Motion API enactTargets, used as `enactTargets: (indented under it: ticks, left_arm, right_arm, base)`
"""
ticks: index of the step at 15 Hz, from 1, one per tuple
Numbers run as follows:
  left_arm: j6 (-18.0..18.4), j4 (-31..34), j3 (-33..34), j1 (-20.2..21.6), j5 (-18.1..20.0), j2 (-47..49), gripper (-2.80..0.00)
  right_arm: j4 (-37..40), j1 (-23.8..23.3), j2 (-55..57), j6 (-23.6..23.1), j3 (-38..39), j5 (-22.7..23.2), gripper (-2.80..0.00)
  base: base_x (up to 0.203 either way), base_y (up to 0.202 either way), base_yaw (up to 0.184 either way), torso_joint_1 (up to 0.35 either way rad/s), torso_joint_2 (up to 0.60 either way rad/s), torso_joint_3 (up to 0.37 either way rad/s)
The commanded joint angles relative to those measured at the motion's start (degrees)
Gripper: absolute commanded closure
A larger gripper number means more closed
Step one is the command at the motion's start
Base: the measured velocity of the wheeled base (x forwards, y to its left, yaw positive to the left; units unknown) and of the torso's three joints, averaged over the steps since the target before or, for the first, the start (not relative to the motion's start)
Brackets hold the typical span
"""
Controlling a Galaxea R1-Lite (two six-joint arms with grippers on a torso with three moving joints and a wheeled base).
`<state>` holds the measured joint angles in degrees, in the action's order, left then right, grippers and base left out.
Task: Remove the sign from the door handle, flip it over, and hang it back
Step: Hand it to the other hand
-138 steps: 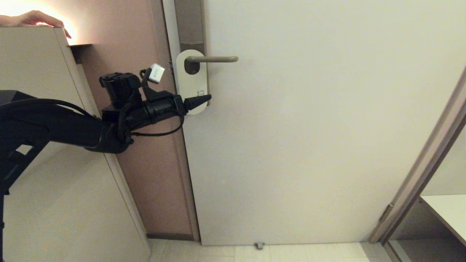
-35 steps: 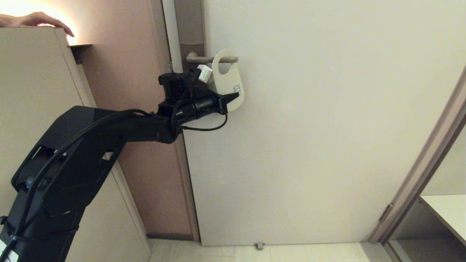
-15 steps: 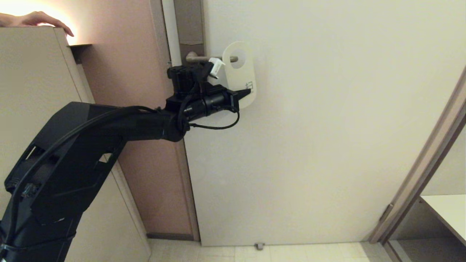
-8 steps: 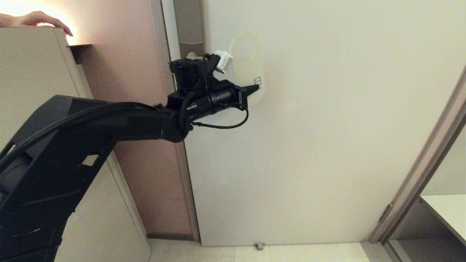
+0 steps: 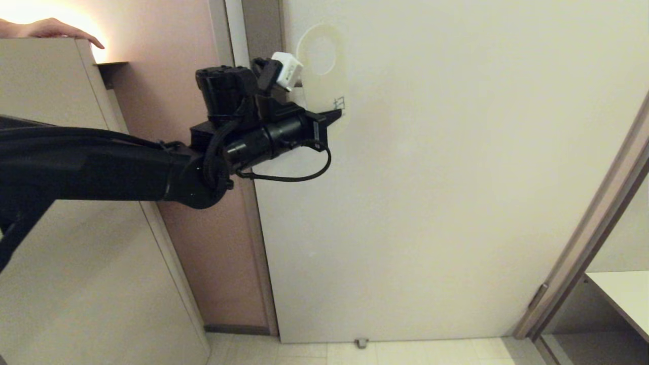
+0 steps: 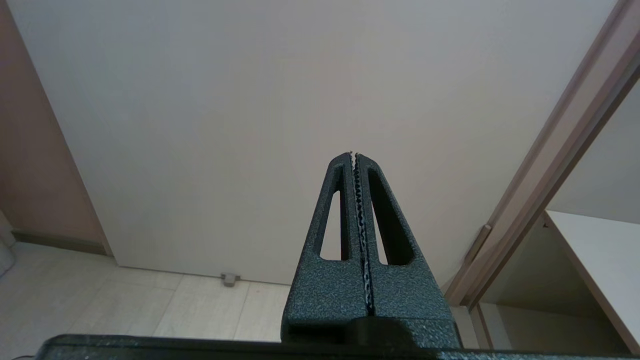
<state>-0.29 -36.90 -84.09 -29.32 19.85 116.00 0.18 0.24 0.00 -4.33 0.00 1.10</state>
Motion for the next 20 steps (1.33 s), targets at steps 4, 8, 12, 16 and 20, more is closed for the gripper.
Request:
enactTargets:
  ticks: [4, 8, 12, 16, 20]
  left_arm:
    - [0.53, -1.97, 11.60, 2.29, -3.18, -12.23, 0.00]
    - [1.49, -1.96, 20.12, 6.63, -5.70, -21.28, 0.00]
    - [3.80, -2.08, 33.15, 13.47, -6.65, -32.88, 0.00]
    - [4.51, -2.75, 44.10, 17.92, -7.95, -42.07, 0.00]
    - [4.32, -5.27, 46.89, 13.75, -7.74, -42.62, 0.00]
  right_arm:
    - [-0.01, 0.02, 0.00, -0.07, 0.00, 0.05, 0.00]
    - [-0.01, 0.02, 0.00, -0.07, 0.00, 0.05, 0.00]
    - [-0.01, 0.02, 0.00, -0.07, 0.00, 0.05, 0.00]
    - [-0.01, 0.02, 0.00, -0.07, 0.00, 0.05, 0.00]
    - [-0.01, 0.02, 0.00, -0.07, 0.00, 0.05, 0.00]
  base:
    - [0.000, 0.000, 0.000, 0.000, 0.00, 0.000]
    - [0.000, 0.000, 0.000, 0.000, 0.00, 0.000]
    - [0.000, 0.000, 0.000, 0.000, 0.00, 0.000]
    - [0.000, 0.000, 0.000, 0.000, 0.00, 0.000]
    - [0.000, 0.000, 0.000, 0.000, 0.00, 0.000]
